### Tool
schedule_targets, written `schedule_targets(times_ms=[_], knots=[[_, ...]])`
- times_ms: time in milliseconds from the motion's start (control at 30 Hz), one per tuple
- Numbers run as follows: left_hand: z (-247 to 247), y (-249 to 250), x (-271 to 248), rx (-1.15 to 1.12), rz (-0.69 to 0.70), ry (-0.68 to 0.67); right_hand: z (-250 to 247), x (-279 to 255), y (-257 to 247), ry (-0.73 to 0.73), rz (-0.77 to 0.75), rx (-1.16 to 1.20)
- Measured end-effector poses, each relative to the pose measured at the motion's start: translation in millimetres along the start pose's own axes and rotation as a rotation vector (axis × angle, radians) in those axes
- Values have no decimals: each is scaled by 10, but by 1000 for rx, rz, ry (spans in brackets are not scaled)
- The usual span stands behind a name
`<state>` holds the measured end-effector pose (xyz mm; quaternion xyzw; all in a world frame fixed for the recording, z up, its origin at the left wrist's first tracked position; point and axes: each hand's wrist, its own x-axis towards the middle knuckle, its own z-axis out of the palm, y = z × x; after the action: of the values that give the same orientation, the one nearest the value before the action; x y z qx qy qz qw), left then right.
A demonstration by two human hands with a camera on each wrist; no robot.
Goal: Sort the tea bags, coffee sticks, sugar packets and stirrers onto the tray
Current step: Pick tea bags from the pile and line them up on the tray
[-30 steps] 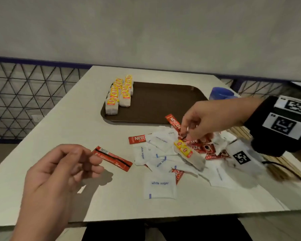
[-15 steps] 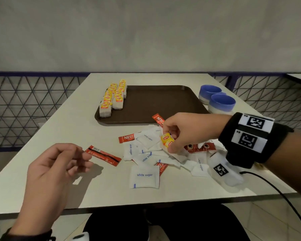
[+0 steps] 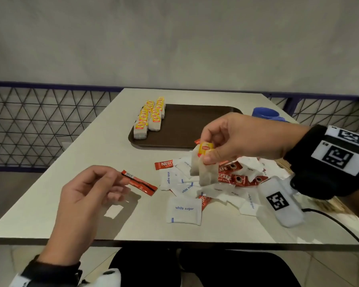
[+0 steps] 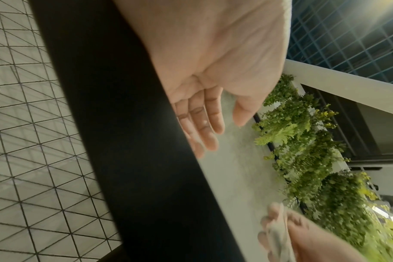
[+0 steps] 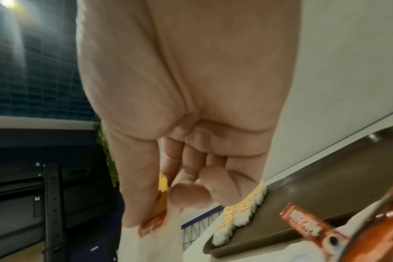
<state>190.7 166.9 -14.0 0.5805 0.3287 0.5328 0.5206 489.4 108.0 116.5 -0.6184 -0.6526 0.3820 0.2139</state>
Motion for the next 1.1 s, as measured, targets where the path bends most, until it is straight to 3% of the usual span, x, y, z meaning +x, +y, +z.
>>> schedule_targets(times_ms=[200,433,767,1100], knots=[[90,52,-91,136,14,-168,435,378,-304,-12,-97,176],[26,61,6,22,-55,-123,901,799,-444,-4,-88,267],[-24,-11,52,-69,-63,-64,897,888,-426,-62,-6,321],[-65,-38,51,9,-34,-145,883,867,-315,-89,-1,380]])
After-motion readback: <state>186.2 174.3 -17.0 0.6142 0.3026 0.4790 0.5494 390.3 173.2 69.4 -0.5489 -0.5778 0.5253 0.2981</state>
